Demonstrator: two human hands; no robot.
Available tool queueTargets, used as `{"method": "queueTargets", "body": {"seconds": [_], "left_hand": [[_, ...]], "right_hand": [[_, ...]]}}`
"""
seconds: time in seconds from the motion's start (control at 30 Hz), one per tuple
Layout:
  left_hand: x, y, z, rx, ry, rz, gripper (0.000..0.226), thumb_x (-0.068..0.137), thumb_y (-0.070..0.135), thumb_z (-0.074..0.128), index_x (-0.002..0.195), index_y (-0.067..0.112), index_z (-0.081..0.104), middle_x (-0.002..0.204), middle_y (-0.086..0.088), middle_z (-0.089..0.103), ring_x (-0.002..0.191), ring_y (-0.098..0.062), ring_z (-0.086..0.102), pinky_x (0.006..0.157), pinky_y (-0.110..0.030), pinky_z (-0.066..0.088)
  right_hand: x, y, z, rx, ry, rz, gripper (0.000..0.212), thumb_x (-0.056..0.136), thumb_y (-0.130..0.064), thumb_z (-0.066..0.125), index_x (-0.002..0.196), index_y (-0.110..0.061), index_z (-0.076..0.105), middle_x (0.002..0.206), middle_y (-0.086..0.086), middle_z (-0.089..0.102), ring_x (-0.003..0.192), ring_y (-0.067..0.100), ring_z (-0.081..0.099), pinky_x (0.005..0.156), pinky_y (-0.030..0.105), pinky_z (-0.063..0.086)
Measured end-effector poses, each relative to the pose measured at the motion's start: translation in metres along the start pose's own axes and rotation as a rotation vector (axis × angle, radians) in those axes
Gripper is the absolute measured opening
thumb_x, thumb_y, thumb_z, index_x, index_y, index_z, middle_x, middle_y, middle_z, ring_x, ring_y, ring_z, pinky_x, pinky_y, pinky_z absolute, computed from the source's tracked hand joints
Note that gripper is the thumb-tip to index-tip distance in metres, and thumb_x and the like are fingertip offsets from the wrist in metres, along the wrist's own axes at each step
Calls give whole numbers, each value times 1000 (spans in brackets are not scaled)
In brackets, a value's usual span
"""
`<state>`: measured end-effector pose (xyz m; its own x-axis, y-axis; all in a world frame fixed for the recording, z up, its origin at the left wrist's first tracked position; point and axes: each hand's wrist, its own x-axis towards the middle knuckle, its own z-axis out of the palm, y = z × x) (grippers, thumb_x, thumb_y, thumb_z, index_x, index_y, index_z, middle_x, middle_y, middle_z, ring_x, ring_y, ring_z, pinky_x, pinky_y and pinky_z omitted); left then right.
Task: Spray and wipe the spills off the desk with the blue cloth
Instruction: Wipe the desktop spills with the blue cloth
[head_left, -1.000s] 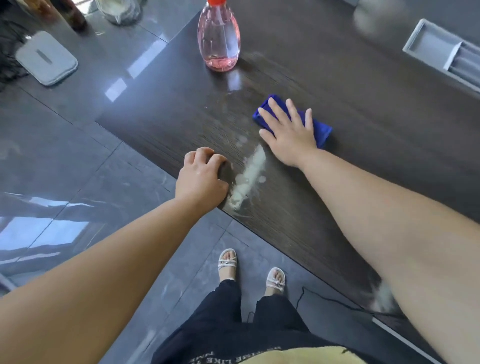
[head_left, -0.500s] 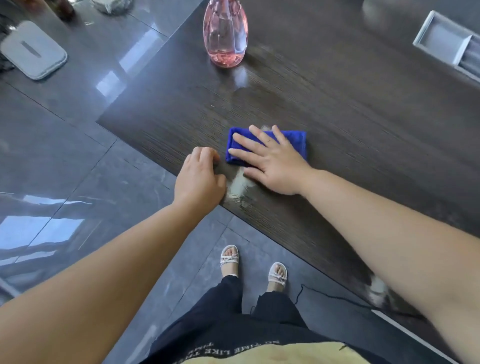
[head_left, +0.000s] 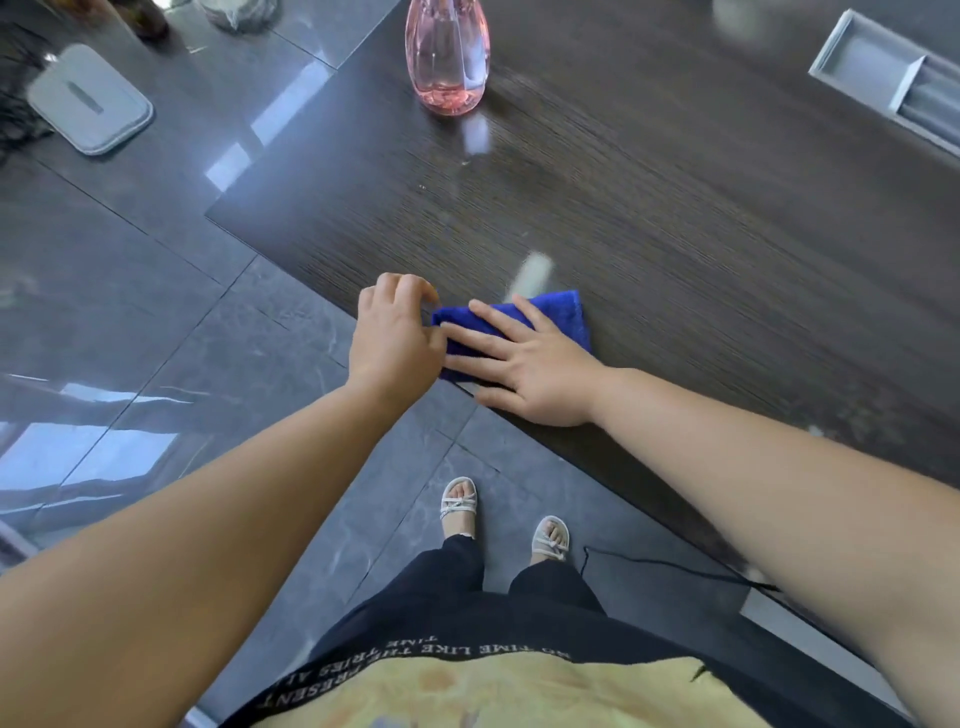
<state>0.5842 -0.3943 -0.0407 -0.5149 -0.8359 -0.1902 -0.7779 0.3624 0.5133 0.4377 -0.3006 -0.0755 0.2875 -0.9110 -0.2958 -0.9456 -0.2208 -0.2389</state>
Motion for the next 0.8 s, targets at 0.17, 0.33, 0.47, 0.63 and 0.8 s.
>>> {"method": "queueTargets", "body": {"seconds": [0.17,0.33,0.47,0.63,0.8], "left_hand": [[-23,8,13,75,-133,11,42,86,9,50,128,11,49,137,-8,39,130,-26,28,104,-30,28],[-43,23,29,52,-91,-9,47,84,8,50,131,10,47,136,-10,41,129,-28,29,106,-30,26],[-55,42,41,57,-88,-19,46,85,8,50,131,9,47,137,-11,41,130,-29,29,106,-32,26],[-74,75,61,102,-172,28,43,86,11,48,129,14,47,137,-7,38,132,-27,24,105,-33,28],[-84,96,75,119,-188,7,46,87,14,48,132,15,44,139,-7,37,133,-26,23,106,-36,29]], "right_hand": [[-37,34,6,28,71,238,57,93,-56,13,147,-40,18,157,-16,2,147,19,-5,113,45,-12],[-26,-15,10,58,46,415,58,98,-53,23,150,-37,3,159,-8,-12,145,24,-17,111,53,-15],[-88,1,25,5,-38,7,56,94,-55,17,147,-41,12,154,-17,-6,142,15,-15,111,46,-16],[-140,51,30,64,42,421,53,97,-53,17,148,-40,12,158,-14,-2,146,18,-9,114,48,-10],[-127,14,31,119,81,632,59,97,-52,25,150,-34,5,159,-9,-9,145,24,-13,111,55,-11]]}}
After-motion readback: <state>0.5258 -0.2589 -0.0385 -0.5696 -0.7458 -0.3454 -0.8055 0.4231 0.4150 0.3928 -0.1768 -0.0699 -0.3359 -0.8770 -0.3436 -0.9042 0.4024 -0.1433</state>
